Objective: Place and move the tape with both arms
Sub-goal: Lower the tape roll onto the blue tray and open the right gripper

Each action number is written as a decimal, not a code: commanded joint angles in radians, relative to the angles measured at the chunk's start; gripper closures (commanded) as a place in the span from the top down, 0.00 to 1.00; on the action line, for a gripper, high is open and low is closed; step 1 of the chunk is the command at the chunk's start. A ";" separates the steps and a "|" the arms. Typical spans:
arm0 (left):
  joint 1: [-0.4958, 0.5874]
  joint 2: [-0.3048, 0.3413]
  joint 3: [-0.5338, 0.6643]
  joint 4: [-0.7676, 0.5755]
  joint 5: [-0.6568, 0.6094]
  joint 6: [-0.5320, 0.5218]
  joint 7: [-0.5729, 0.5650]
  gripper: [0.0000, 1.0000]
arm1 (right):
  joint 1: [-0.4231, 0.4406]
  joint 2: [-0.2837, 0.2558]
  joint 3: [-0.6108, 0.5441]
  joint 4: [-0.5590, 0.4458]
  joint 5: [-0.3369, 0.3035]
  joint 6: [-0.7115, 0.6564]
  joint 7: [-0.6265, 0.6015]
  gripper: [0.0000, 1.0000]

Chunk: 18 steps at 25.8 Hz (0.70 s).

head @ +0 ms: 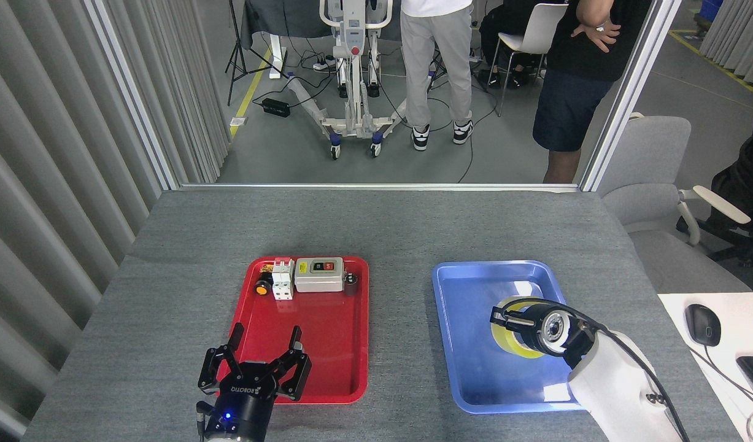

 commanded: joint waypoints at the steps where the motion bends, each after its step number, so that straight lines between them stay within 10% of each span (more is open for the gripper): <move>1: 0.001 0.005 -0.002 0.006 -0.002 -0.001 0.006 1.00 | -0.002 0.009 0.003 0.024 0.003 -0.003 -0.005 0.30; 18: -0.004 0.062 -0.001 0.043 -0.177 0.006 0.035 1.00 | 0.012 0.004 0.021 0.026 0.005 -0.007 -0.043 0.47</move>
